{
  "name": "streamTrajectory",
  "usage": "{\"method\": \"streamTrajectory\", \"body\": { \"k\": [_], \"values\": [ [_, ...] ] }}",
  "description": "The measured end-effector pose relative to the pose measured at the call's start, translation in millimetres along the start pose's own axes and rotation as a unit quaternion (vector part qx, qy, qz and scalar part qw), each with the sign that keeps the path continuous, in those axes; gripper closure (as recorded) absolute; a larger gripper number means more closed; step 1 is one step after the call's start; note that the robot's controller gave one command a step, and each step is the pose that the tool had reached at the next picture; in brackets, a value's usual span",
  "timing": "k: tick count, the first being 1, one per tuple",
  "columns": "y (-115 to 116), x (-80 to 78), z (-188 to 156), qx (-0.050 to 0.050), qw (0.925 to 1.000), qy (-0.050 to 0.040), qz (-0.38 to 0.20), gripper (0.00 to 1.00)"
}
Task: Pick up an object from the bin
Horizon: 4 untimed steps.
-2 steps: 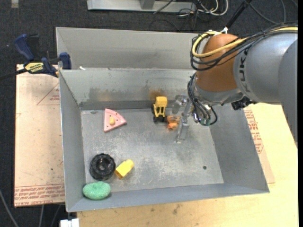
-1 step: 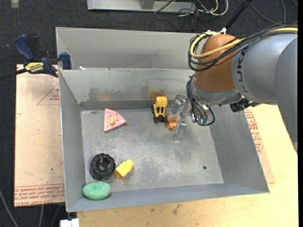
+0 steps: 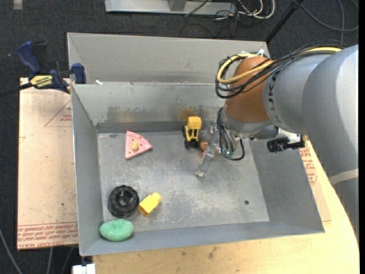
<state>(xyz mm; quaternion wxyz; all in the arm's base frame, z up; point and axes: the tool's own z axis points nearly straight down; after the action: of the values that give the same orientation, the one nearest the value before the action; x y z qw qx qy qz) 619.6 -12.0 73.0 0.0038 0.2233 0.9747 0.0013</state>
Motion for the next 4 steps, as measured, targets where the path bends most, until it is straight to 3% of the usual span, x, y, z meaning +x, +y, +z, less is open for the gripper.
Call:
{"method": "streamTrajectory", "body": {
  "k": [1, 4],
  "values": [
    [-1, 11.4, -1, -0.001, 0.9997, -0.0006, -0.024, 1.0],
    [-2, 13.2, -15, 0.001, 0.9997, 0.0033, -0.024, 1.0]
  ]
}}
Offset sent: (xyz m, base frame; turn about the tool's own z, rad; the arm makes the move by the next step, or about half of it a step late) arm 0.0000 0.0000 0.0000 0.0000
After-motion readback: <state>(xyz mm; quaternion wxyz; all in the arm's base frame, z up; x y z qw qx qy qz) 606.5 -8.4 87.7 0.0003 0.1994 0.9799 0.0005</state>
